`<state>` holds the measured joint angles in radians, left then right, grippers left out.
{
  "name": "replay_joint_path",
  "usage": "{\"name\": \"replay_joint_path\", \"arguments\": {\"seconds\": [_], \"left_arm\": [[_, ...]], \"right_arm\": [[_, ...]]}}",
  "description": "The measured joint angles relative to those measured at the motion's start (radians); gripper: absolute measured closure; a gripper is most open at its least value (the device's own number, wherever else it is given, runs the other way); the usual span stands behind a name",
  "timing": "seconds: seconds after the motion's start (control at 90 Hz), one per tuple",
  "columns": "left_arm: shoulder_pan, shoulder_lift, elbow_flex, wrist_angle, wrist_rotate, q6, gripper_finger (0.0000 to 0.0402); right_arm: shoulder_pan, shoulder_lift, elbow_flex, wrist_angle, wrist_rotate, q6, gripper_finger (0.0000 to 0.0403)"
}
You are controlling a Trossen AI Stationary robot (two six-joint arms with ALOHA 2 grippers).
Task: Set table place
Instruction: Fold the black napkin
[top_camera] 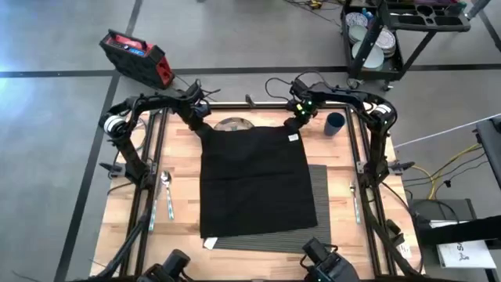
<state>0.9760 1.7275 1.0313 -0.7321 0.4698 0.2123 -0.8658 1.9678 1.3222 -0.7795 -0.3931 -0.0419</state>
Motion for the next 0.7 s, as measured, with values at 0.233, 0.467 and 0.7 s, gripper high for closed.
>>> {"name": "replay_joint_path", "arguments": {"seconds": [0.233, 0.467, 0.7], "left_arm": [[0.000, -0.019, 0.000, -0.008, 0.000, -0.005, 0.0402], [-0.001, -0.076, -0.001, -0.027, 0.001, -0.012, 0.0402], [-0.001, -0.144, -0.001, -0.054, 0.001, -0.015, 0.0402]], "right_arm": [[0.002, -0.016, 0.000, 0.000, 0.000, 0.023, 0.0402], [0.002, -0.052, 0.000, -0.001, 0.003, 0.020, 0.0402], [0.002, -0.097, 0.001, -0.002, 0.008, 0.031, 0.0403]]}}
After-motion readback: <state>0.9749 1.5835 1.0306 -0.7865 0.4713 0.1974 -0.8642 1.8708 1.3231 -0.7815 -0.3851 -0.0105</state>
